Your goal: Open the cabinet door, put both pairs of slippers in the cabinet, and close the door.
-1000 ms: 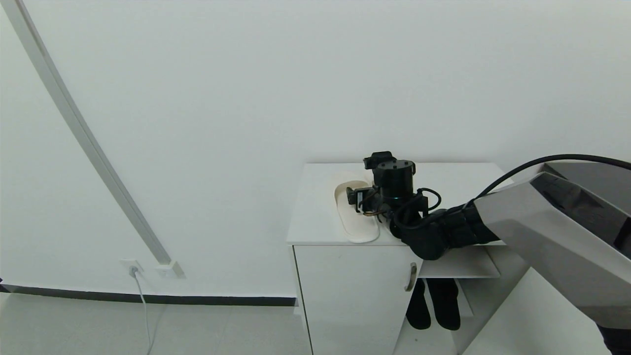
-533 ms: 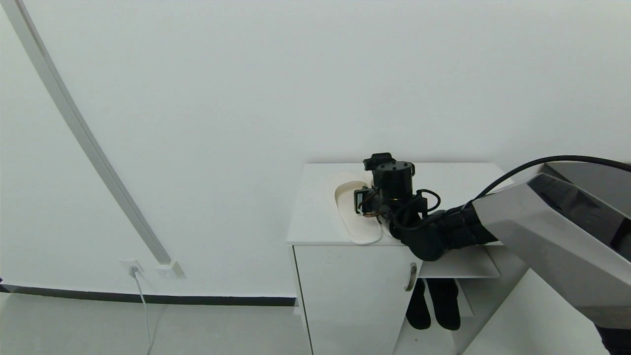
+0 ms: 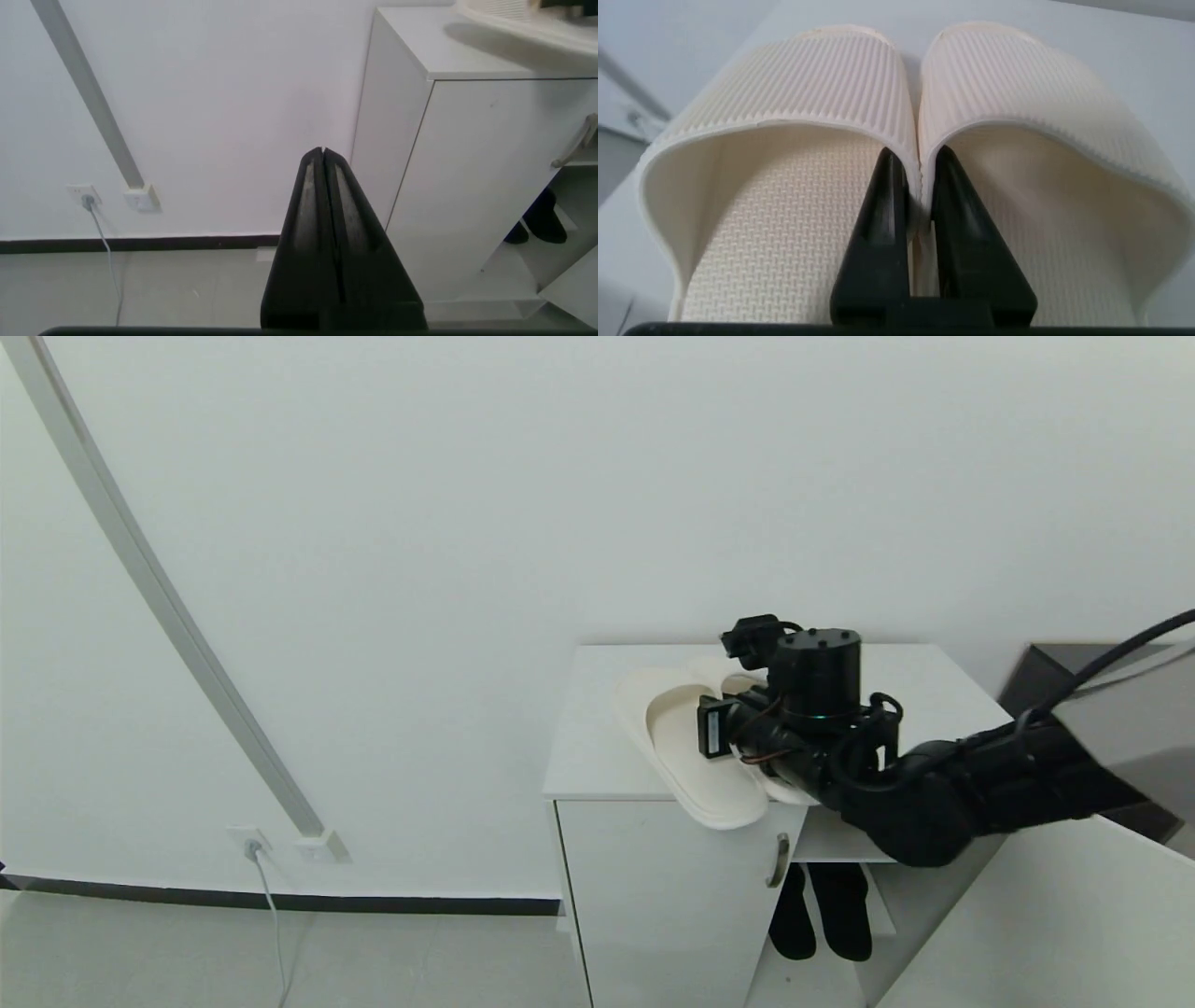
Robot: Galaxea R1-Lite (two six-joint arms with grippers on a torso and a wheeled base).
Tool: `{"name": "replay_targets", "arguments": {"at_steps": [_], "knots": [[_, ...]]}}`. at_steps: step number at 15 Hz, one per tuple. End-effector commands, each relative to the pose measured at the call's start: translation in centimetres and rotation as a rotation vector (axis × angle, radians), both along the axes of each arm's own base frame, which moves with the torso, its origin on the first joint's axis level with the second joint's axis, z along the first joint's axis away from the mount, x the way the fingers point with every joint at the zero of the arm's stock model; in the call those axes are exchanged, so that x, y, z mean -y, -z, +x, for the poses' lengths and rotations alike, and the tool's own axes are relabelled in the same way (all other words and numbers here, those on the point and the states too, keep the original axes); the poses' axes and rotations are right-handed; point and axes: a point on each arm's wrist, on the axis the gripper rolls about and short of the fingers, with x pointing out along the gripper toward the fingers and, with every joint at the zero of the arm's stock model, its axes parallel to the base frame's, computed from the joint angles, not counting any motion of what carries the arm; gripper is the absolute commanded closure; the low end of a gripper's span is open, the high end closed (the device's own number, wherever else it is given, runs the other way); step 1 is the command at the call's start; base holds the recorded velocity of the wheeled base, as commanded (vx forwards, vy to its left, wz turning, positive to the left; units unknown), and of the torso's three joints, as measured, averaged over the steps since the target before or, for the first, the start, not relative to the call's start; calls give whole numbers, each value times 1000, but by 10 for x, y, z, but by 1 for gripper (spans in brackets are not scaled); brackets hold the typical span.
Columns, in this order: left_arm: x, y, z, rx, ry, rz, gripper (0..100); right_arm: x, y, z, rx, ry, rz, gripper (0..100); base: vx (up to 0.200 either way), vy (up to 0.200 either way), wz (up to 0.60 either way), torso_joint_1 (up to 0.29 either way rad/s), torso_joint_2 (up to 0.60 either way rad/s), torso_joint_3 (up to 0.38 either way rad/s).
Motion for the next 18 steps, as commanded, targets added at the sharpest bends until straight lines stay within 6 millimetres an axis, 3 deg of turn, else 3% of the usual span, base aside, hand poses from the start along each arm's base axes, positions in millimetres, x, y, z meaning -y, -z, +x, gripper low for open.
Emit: {"name": "replay_targets", "arguments": {"at_steps": [1,3,6,11,18], "knots": [[0,0,0,-3,0,1,100,29,-42,-63,65,-95,32,100,0,0,0,0,0,0],[0,0,0,-3,0,1,100,38,-47,-92,65,-165,39,100,0,0,0,0,0,0],[0,0,0,-1,0,1,100,48,-43,-112,76,-204,-14,100,0,0,0,0,0,0],[0,0,0,0,0,0,100,47,-30,-119,103,-220,-9,100,0,0,0,0,0,0],[0,0,0,-1,-3,-2,100,45,-27,-116,94,-216,-14,100,0,0,0,0,0,0]]}}
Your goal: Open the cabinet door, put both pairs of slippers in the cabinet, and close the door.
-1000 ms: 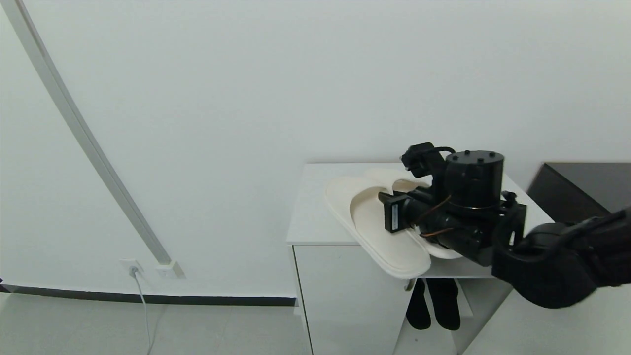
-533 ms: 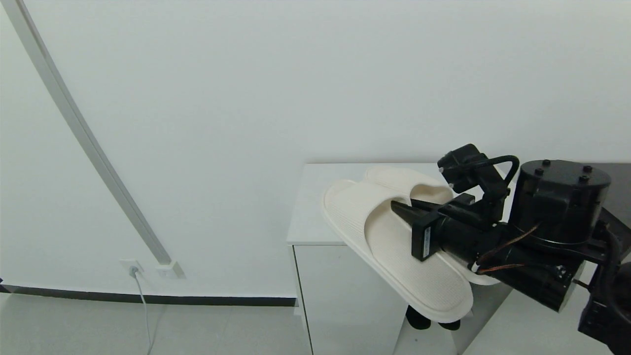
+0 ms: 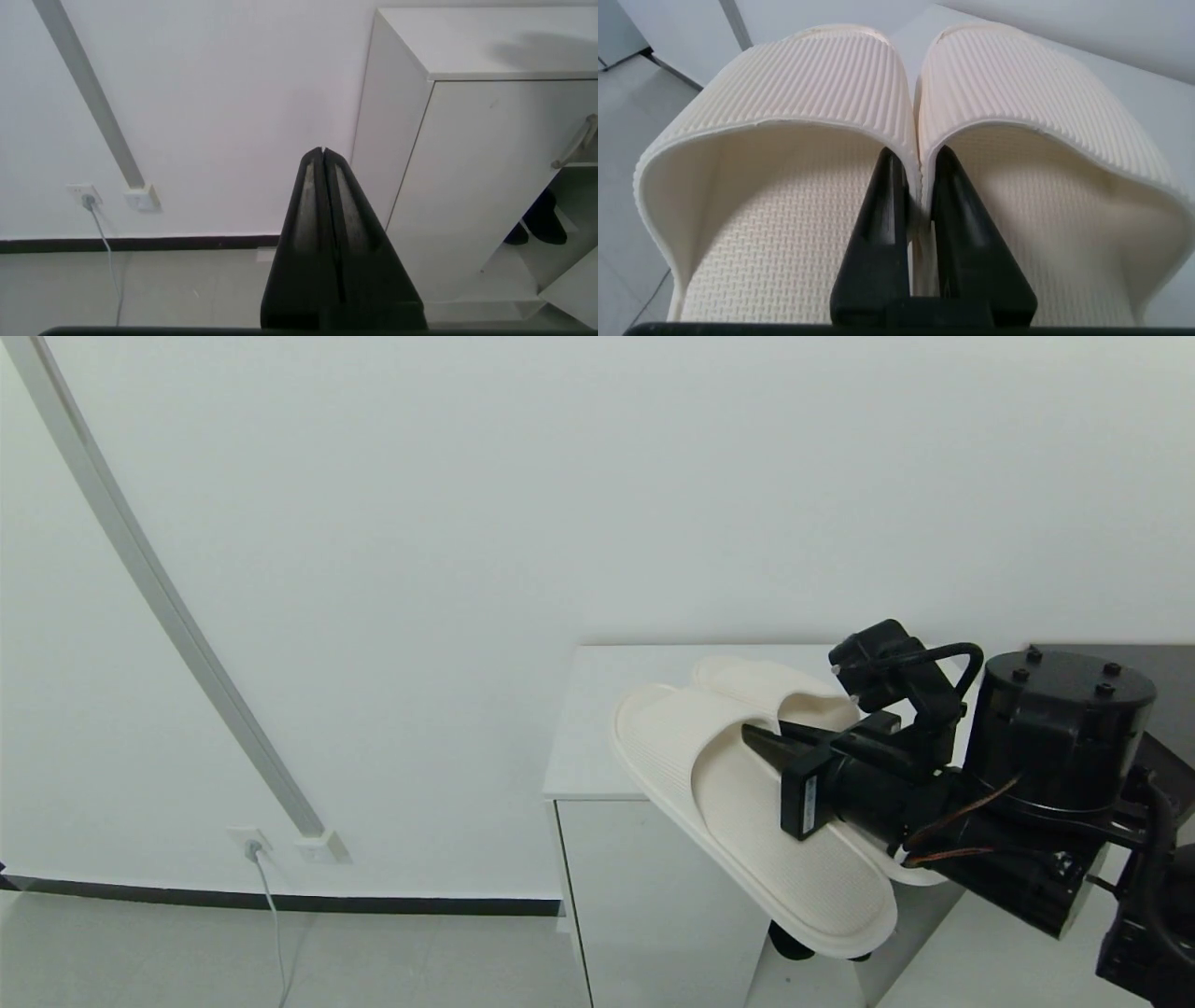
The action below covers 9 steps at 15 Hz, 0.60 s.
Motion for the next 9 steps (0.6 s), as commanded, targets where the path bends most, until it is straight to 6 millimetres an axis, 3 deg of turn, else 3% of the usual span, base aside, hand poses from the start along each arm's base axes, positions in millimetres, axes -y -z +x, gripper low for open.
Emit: {"name": "replay_targets", "arguments": {"at_steps": [1,9], "knots": [[0,0,0,0,0,0,100,-1,3,1,-9,1,-7,100,-200,0,0,-2,2,2],[0,0,0,0,0,0,100,-2,7,2,-26,1,-22,100,-200,0,0,0,1,2]]}}
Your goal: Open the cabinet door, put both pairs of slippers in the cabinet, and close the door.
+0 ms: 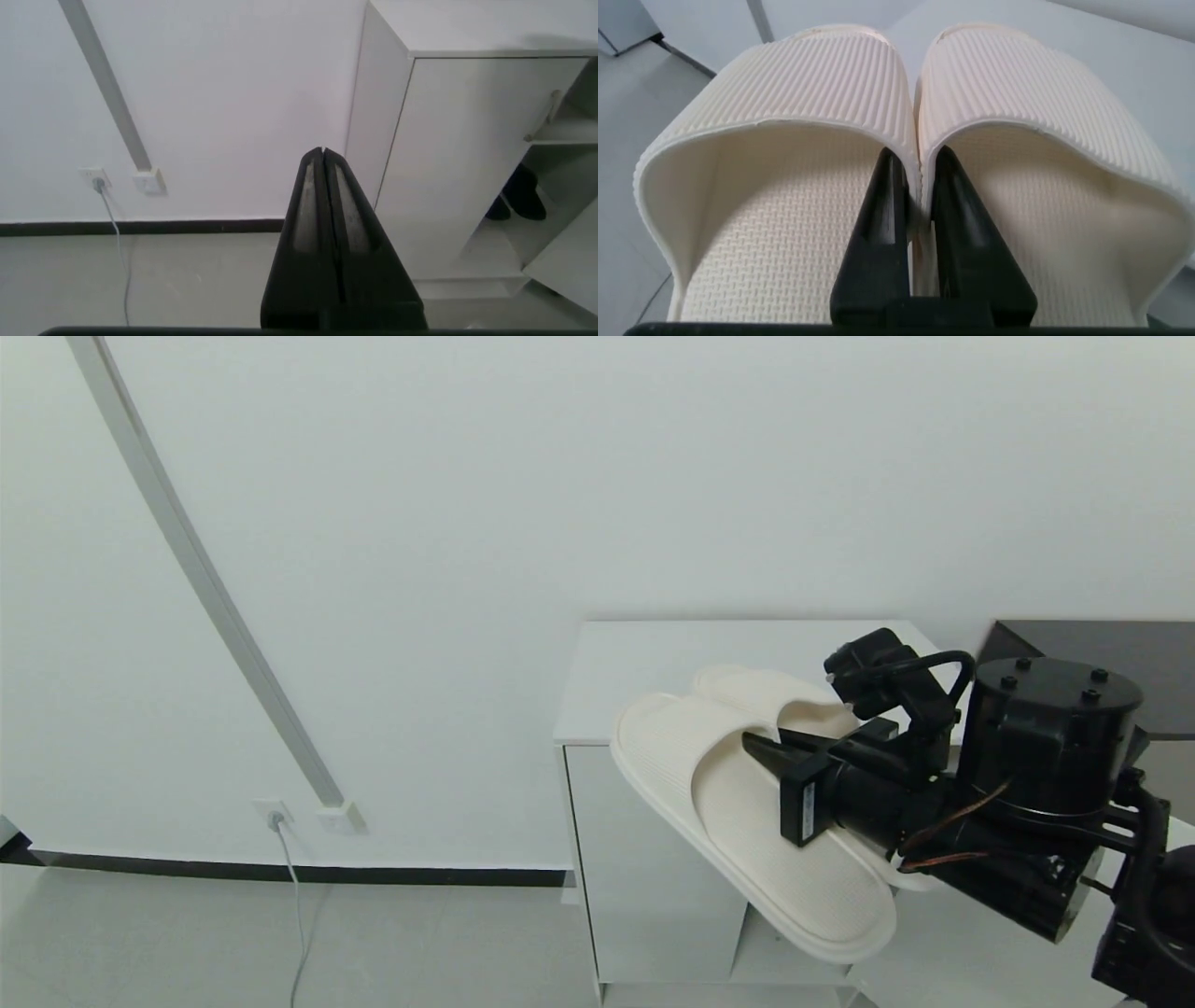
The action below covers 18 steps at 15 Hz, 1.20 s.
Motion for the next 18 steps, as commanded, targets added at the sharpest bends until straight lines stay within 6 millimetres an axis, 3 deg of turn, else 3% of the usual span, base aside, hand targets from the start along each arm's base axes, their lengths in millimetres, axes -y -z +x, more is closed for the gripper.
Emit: {"name": "replay_targets", "arguments": {"at_steps": [1,15,18], "knots": [[0,0,0,0,0,0,100,-1,3,1,-9,-1,-7,100,0,0,0,0,0,0],[0,0,0,0,-3,0,100,-8,11,3,-31,-8,-24,100,0,0,0,0,0,0],[0,0,0,-2,-2,0,100,-8,12,3,-32,-8,-25,100,0,-200,0,2,2,2]]}}
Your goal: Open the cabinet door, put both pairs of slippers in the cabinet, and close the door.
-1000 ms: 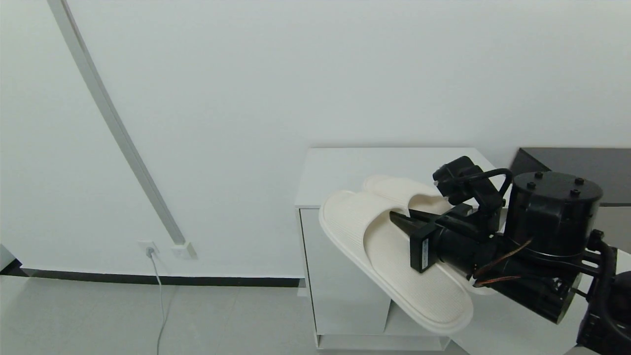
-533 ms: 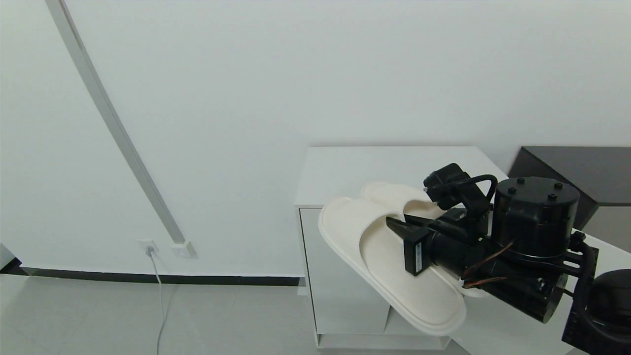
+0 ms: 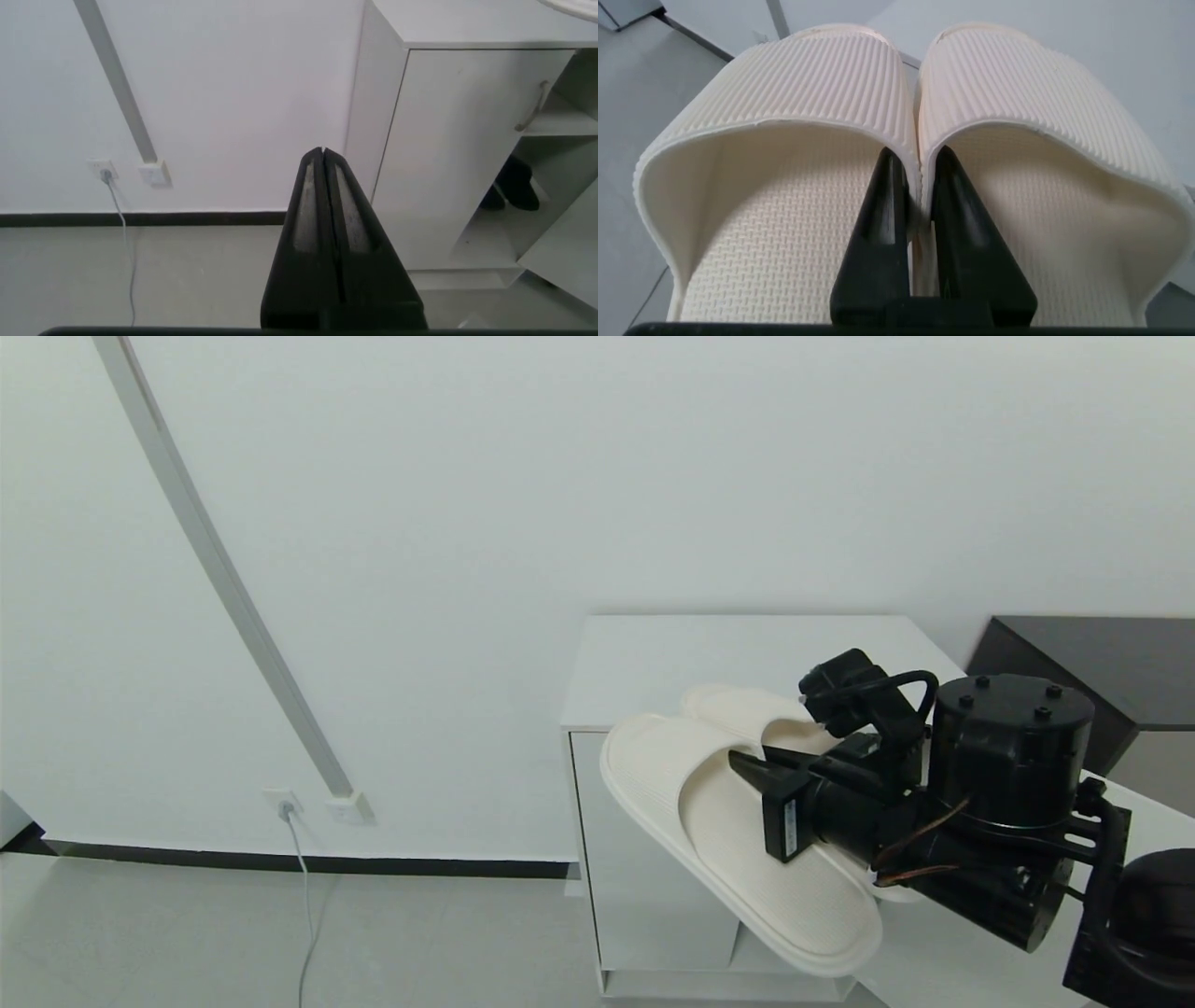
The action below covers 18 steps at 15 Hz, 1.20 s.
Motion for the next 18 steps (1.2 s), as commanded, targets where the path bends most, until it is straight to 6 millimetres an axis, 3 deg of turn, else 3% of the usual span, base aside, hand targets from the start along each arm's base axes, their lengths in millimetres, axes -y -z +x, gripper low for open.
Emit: {"name": "replay_targets", "arguments": {"at_steps": [1,13,18], "knots": [[0,0,0,0,0,0,100,0,2,0,-4,0,-5,100,0,-200,0,7,2,2],[0,0,0,-3,2,2,100,3,10,-2,-24,-3,-27,100,0,-200,0,2,3,1],[0,0,0,0,2,0,100,4,12,-2,-27,1,-36,100,0,0,0,0,0,0]]}}
